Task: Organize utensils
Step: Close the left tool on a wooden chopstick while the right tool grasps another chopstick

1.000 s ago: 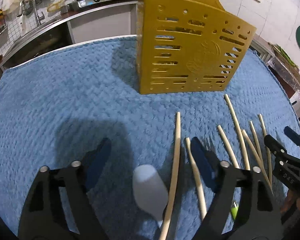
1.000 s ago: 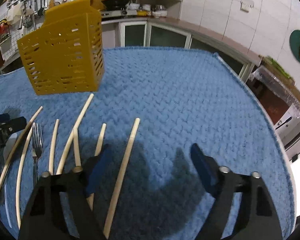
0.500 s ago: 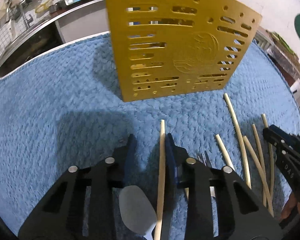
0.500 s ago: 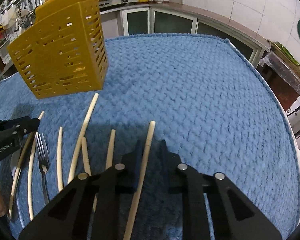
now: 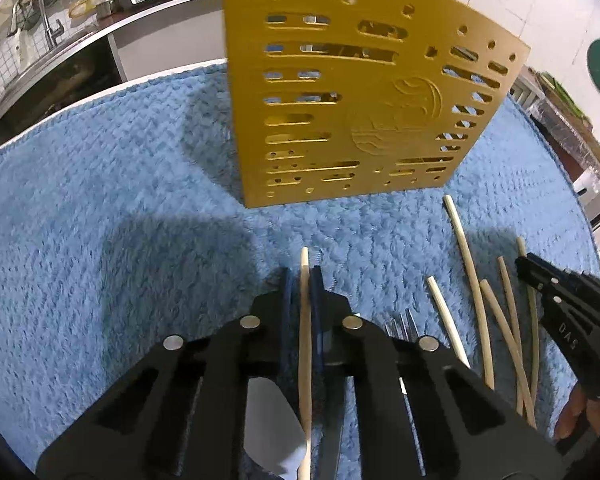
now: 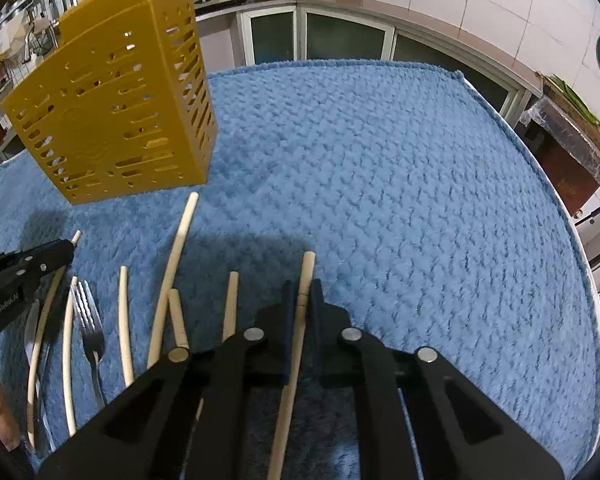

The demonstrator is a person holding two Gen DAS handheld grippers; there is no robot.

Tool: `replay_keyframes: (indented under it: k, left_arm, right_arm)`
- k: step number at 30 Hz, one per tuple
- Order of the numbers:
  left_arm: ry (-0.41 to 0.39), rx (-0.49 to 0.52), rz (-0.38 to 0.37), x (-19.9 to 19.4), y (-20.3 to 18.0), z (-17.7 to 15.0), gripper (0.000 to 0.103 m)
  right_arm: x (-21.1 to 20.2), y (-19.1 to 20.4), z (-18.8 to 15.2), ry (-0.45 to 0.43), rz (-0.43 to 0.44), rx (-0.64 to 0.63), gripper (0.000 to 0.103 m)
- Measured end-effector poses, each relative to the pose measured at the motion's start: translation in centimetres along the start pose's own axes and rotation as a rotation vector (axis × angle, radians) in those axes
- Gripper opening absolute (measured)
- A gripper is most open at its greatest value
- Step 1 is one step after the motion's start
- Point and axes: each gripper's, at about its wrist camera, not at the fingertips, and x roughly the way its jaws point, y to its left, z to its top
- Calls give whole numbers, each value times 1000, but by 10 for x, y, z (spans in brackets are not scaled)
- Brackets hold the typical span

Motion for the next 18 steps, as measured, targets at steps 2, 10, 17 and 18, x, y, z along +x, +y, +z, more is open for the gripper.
replay_keyframes:
  k: [2,10,17,18]
  left_arm:
    - [-23,-9,-5,-5,4,-2,2]
    - [-50,-54,-30,-9,27,-15,0]
    - [-60,-51,-74,-17,27,-15,0]
    - [-71,-35,-65,-20,24,-15,0]
  right_arm:
    - [-3,-1,-2,-18,15,6,7]
    - [-14,-4,-14,-128,75,34,6]
    - [-13,-1,-16,-121,79,20,6]
    - [-12,-1,-18,-112,87,28,6]
